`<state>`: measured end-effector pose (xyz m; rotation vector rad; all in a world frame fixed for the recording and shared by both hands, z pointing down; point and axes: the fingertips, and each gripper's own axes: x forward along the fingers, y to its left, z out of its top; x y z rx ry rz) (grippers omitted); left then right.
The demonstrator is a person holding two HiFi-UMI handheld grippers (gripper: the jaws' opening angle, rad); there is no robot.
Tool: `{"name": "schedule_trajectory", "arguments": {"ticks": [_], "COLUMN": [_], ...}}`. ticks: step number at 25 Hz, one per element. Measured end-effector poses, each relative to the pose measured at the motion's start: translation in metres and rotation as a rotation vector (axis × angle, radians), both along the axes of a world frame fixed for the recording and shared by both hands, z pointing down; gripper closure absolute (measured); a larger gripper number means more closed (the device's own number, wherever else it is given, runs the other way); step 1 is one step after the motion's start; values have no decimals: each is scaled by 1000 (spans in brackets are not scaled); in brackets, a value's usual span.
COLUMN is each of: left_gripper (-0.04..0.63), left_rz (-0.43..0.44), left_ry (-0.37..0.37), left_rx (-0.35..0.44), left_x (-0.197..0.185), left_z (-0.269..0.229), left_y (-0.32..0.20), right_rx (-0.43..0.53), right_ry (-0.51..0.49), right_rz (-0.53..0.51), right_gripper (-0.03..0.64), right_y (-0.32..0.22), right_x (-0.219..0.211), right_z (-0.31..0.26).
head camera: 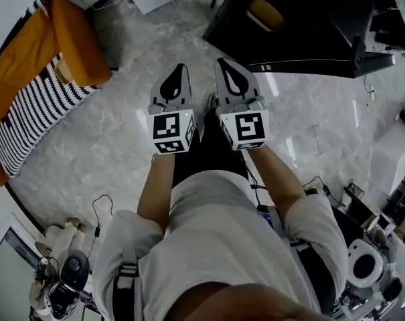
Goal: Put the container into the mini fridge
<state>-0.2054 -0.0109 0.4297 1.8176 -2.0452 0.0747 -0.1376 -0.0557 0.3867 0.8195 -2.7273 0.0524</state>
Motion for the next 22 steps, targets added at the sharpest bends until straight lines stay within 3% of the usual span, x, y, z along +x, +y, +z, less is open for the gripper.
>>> {"name": "schedule_trajectory", "arguments": {"ticks": [4, 9, 22], "left_gripper": [583, 583, 583], "left_rz": [66, 130, 141], "left_ry": [-83, -152, -150], "left_rx": [49, 108, 187], "left_x": [13, 25, 30], "left_z": [-50, -97, -147], "left_y": [14, 39, 77], "right_rx": [91, 129, 215], "right_ry": [-23, -60, -40], "right_rz": [3, -41, -2], "right_gripper": [580, 580, 580], "right_y": [13, 45, 82], "right_x": [-10, -9, 8], "right_z": [-52, -100, -140]}}
